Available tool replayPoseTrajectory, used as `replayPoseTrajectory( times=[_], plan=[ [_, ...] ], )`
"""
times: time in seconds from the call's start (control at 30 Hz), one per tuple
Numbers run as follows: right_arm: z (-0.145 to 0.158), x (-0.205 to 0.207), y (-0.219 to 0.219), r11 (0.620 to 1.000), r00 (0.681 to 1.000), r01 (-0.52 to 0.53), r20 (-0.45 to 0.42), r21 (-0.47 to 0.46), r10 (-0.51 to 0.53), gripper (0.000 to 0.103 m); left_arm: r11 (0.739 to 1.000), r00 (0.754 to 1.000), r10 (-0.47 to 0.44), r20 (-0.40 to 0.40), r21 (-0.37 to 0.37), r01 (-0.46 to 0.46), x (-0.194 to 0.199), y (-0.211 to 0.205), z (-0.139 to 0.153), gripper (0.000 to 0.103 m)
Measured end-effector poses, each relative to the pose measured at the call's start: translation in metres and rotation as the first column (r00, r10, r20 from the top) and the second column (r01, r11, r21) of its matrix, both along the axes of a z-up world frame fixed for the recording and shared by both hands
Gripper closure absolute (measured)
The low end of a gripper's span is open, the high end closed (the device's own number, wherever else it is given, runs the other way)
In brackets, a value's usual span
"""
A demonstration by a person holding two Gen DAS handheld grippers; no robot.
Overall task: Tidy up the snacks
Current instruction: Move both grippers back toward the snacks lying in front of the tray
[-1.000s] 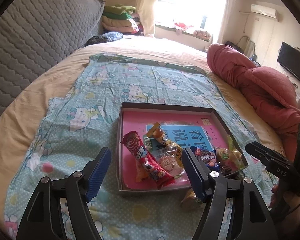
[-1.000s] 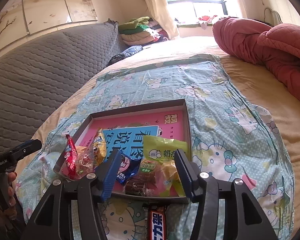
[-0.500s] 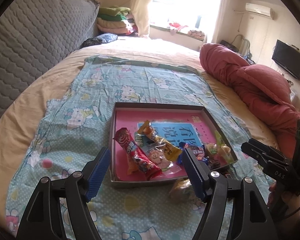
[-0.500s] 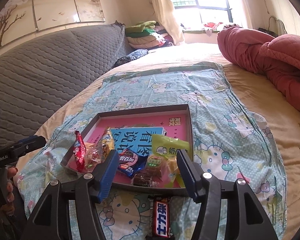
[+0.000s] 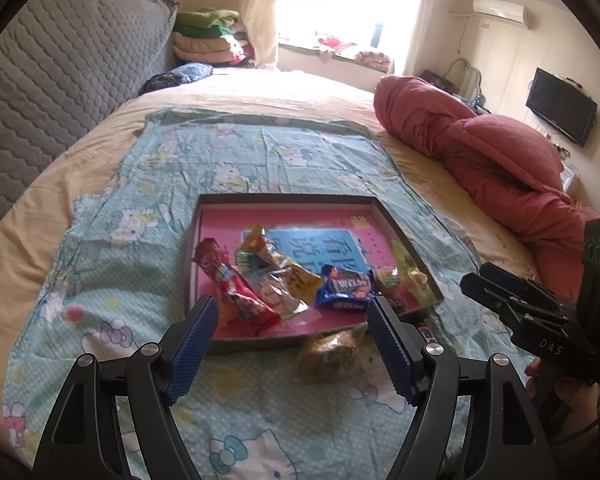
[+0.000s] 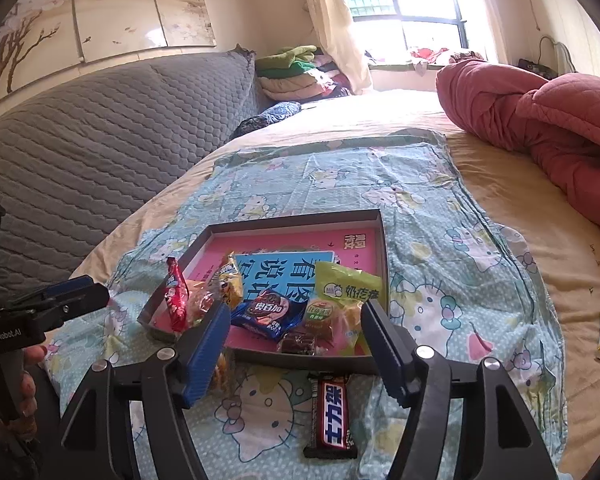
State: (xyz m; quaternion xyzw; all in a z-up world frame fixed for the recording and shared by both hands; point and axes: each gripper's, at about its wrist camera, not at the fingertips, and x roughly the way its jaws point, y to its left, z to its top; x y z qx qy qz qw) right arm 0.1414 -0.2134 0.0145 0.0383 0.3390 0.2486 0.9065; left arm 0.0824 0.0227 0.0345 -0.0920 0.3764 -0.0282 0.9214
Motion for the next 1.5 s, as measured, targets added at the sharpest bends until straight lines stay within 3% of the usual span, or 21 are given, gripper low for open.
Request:
replayPoseTrajectory(
  times=[0.7,1.5],
  plan=[
    [0.005,-0.025,-0.011,1.0,1.0,0.0,-0.002,-0.018,0.0,0.033,0.999,0.998,-0.038,-0.05,-0.012,0.038,-0.013,-0.013,-0.008,0.025],
    [0.0,-0.042,-0.013,0.999,0.999,-0.006,-0.042,-0.046,0.005,0.031,0.994,0.988,-0.07,-0.14,-0.089,0.058,-0.019,-0.02,-0.03,0.025]
  ],
)
